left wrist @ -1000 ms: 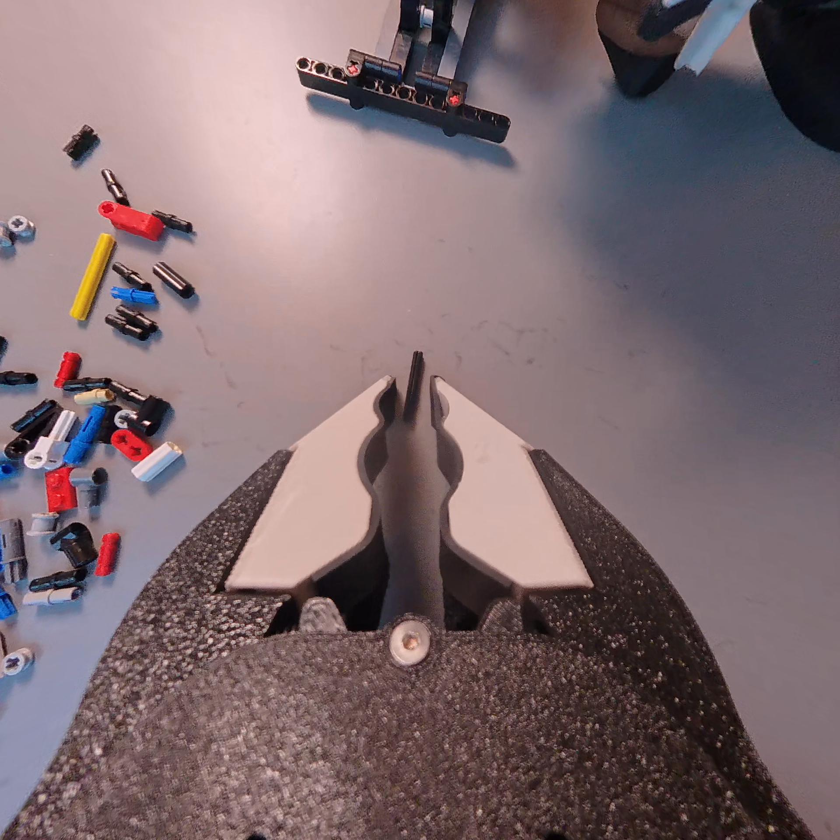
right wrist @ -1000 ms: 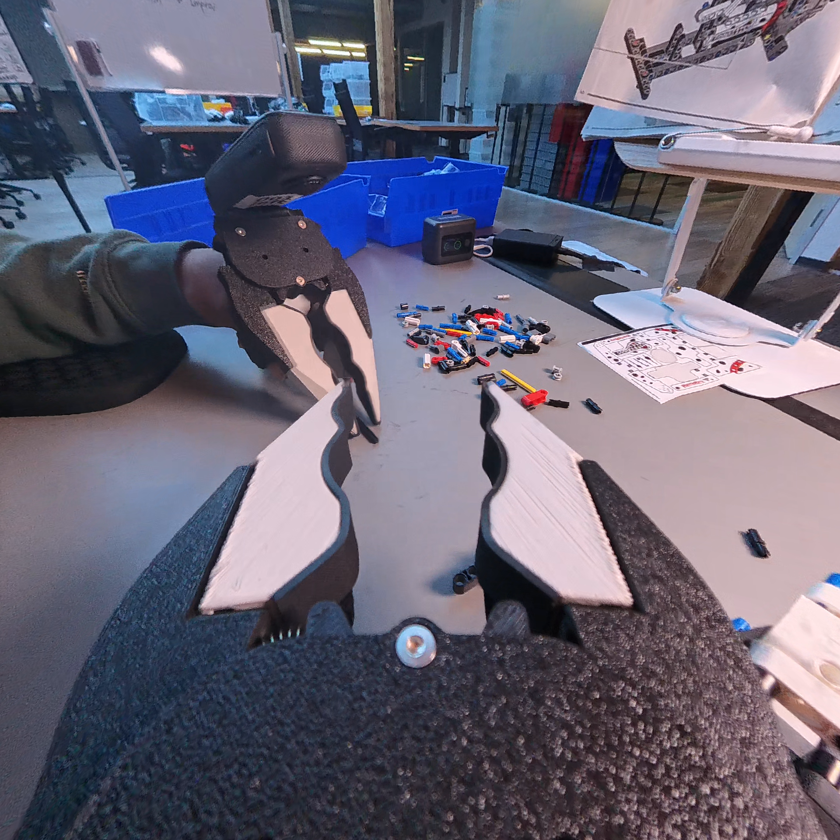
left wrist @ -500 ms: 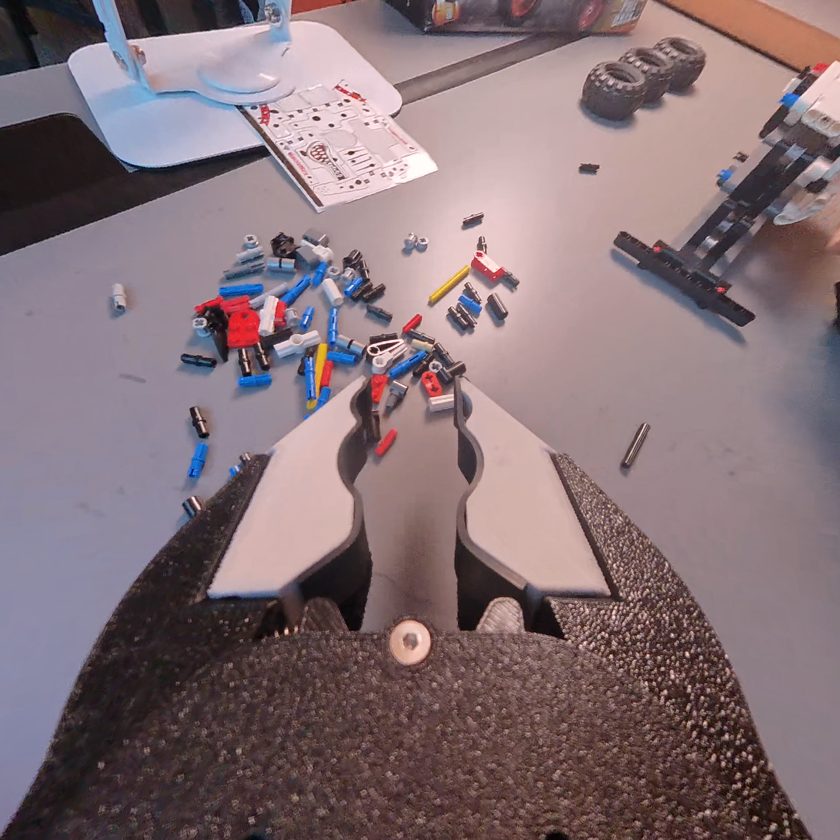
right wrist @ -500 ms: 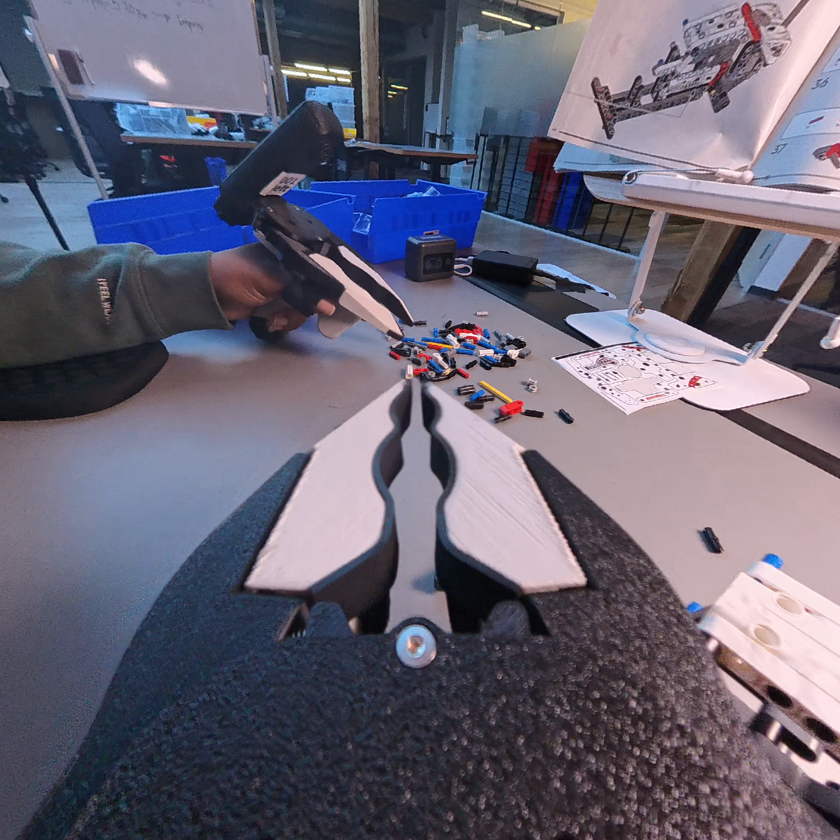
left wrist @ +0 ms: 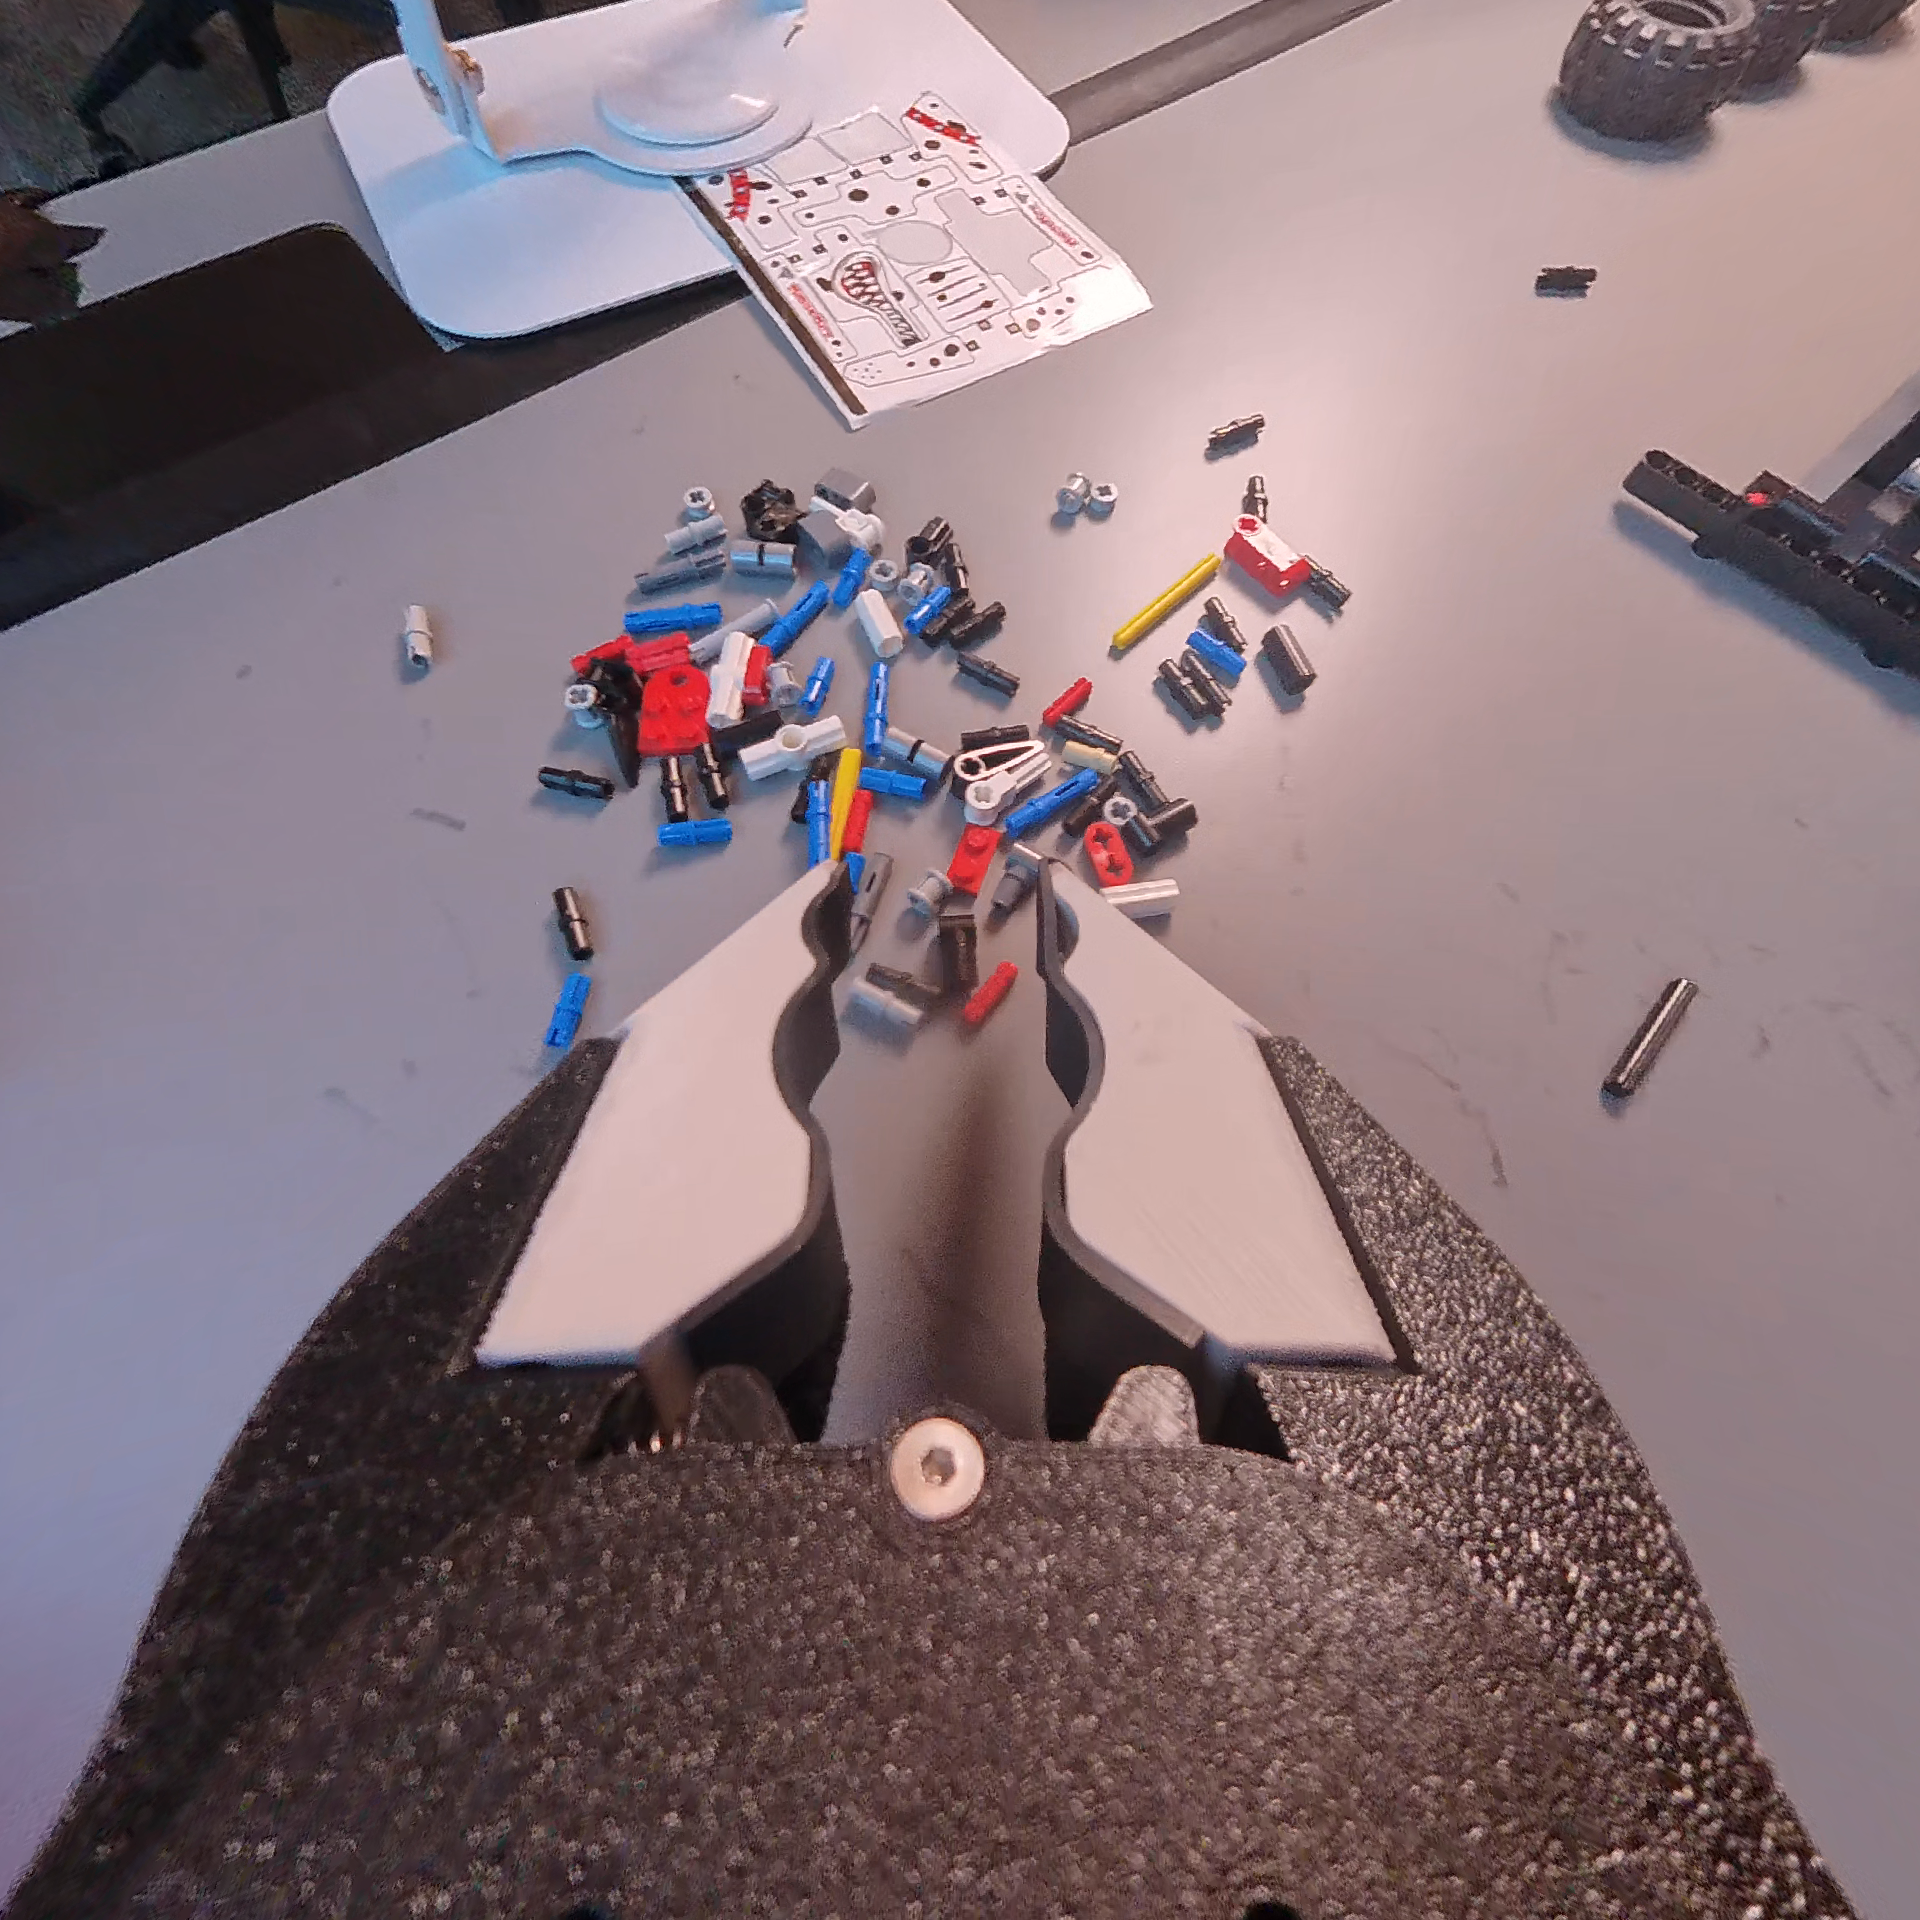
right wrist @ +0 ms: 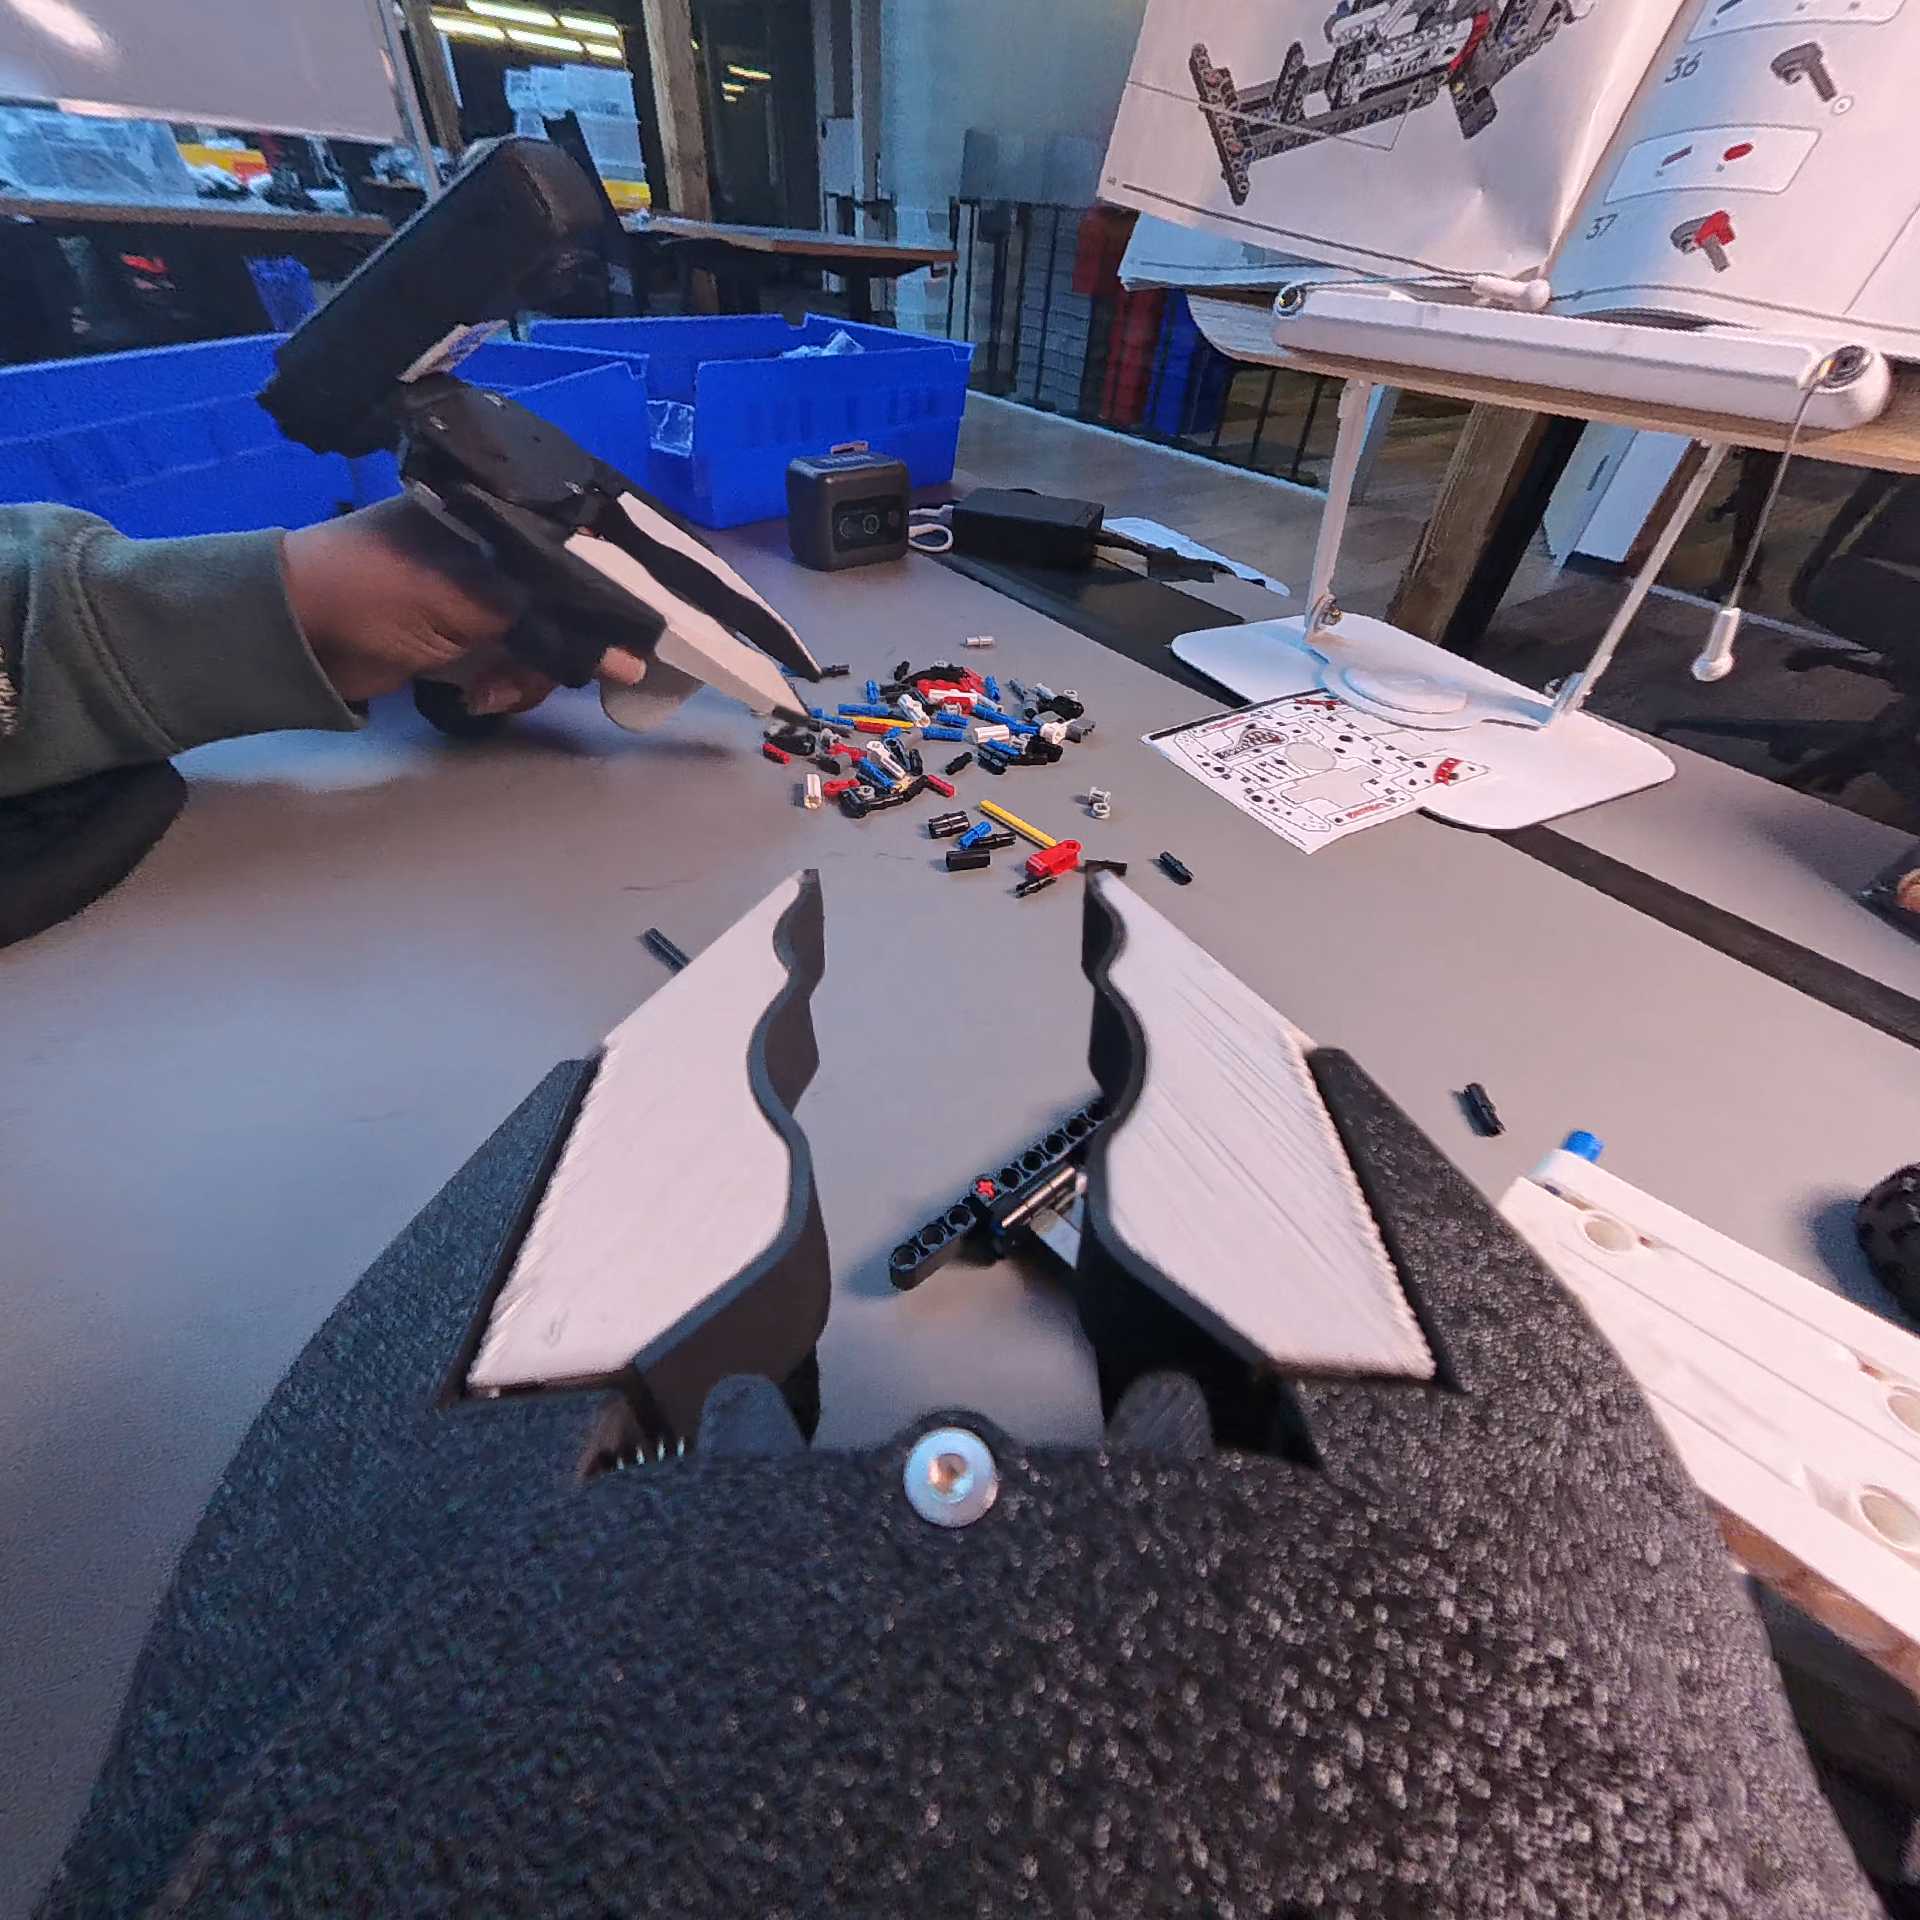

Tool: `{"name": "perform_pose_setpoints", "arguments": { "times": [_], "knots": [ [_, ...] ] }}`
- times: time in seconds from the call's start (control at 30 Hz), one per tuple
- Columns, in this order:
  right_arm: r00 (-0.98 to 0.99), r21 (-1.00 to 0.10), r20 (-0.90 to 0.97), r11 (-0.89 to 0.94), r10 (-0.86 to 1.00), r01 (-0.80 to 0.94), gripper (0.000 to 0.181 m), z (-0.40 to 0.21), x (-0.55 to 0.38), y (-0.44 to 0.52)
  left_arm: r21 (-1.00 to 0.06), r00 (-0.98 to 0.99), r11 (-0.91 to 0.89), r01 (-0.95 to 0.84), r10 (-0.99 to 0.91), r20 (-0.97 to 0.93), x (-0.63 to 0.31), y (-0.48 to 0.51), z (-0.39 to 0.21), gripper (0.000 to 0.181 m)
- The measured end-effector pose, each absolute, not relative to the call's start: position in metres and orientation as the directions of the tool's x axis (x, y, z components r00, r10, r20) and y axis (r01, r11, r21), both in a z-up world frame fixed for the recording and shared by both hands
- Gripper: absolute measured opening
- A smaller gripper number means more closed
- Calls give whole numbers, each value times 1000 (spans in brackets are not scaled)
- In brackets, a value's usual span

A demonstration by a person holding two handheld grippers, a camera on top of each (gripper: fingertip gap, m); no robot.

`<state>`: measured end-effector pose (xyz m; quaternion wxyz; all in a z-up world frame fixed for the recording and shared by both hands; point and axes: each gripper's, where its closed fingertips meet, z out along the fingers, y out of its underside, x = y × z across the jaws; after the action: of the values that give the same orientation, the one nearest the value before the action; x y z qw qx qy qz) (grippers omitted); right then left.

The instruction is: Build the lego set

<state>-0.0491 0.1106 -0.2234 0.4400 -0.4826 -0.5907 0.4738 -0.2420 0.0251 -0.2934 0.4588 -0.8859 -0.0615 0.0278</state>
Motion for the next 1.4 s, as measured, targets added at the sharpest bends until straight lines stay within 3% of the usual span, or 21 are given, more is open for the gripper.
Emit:
{"name": "perform_pose_setpoints", "arguments": {
  "times": [0.4,0.6,0.87,1.4],
  "knots": [
    [-117,-972,93,116,989,206,56,-232,-50,114,-833,952,-515,202,304,43,-294,25,-277,21],
    [-125,-971,103,127,987,203,56,-232,-50,112,-797,967,-561,224,231,110,-297,68,-277,25],
    [-134,-969,113,139,984,204,55,-233,-49,112,-744,999,-667,45,32,31,-281,128,-294,18],
    [-148,-967,116,145,982,209,54,-233,-48,112,-643,999,-764,-52,-37,-37,-282,142,-311,15]
  ]
}}
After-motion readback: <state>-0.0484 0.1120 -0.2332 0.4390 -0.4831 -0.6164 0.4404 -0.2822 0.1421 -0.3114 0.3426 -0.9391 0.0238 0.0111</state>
